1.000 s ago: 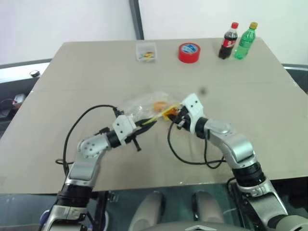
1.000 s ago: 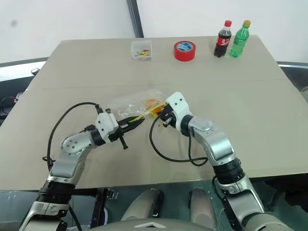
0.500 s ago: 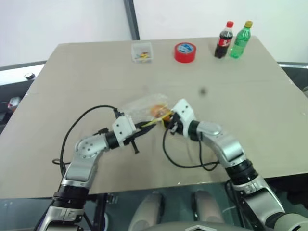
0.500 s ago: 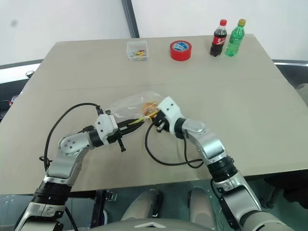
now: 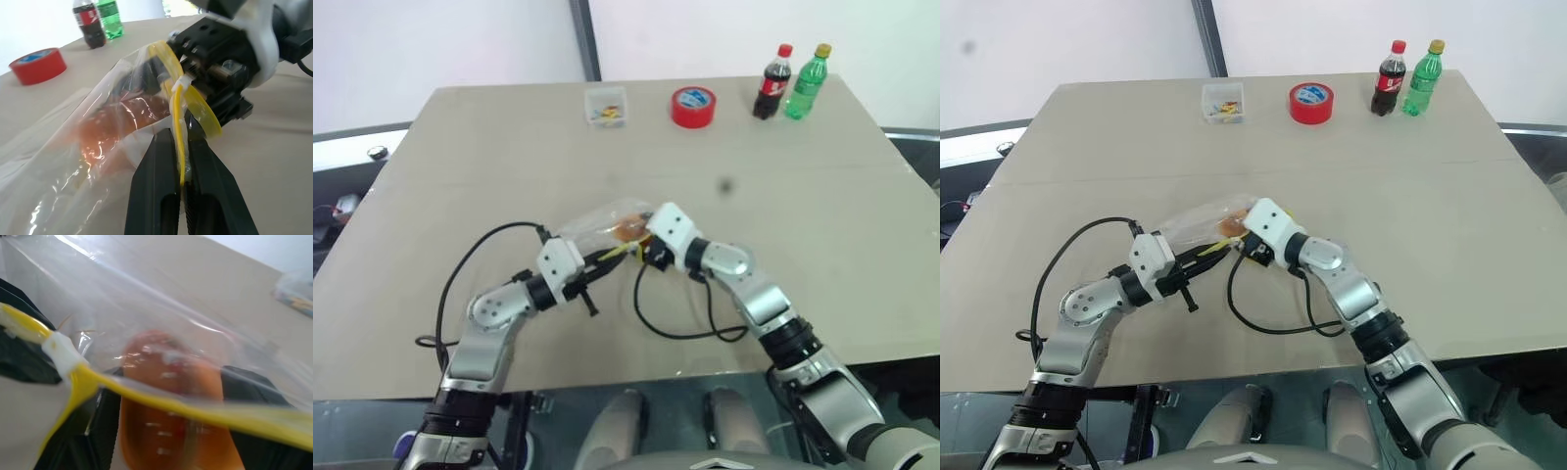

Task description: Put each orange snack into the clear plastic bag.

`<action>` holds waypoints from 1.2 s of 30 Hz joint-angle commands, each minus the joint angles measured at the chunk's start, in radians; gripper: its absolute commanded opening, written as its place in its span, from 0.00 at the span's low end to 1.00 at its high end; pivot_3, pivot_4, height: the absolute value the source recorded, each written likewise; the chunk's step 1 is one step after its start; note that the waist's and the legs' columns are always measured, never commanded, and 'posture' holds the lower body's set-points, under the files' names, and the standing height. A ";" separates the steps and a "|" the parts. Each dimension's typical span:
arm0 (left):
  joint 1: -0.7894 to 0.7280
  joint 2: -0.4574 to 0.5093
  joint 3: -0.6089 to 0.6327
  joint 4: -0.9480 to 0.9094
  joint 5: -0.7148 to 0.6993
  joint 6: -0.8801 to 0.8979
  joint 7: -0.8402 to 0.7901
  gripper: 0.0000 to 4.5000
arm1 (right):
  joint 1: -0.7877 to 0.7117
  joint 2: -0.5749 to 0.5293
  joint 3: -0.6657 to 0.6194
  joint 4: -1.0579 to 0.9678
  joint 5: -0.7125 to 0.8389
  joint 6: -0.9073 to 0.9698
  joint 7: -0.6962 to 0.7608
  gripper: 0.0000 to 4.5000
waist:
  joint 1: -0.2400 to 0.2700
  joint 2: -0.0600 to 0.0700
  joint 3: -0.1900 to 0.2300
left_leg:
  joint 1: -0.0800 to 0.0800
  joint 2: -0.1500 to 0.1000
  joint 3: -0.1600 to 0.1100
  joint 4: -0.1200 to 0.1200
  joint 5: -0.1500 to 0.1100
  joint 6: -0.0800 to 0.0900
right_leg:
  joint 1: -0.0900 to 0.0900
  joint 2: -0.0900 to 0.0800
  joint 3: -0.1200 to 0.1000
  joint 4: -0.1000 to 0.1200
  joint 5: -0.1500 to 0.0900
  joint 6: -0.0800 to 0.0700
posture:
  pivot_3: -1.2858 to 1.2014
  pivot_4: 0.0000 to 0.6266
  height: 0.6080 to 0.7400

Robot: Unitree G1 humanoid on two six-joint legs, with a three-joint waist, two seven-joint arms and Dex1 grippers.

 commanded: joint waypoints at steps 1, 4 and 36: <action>-0.031 -0.015 0.059 -0.003 -0.068 0.039 0.027 0.00 | 0.055 -0.057 -0.070 -0.151 0.052 0.013 0.040 0.66 | 0.000 0.000 0.000 | 0.000 0.000 0.000 0.000 0.000 0.000 | 0.000 0.000 0.000 0.000 0.000 0.000 | 0.52 0.24 0.97; -0.062 -0.027 0.087 0.026 -0.123 0.077 0.018 0.00 | 0.101 -0.141 -0.099 -0.208 0.022 0.014 0.047 0.66 | 0.004 0.000 0.000 | 0.000 0.000 0.000 0.000 0.000 0.000 | 0.000 0.000 0.000 0.000 0.000 0.000 | 0.52 0.24 0.97; -0.193 -0.066 0.106 0.045 -0.224 0.206 -0.017 0.00 | -0.086 -0.145 -0.124 0.140 -0.198 -0.303 -0.088 0.00 | -0.002 0.000 0.000 | 0.001 0.001 0.002 0.001 0.000 0.000 | 0.002 0.001 0.001 -0.001 0.000 -0.001 | 0.52 0.24 0.97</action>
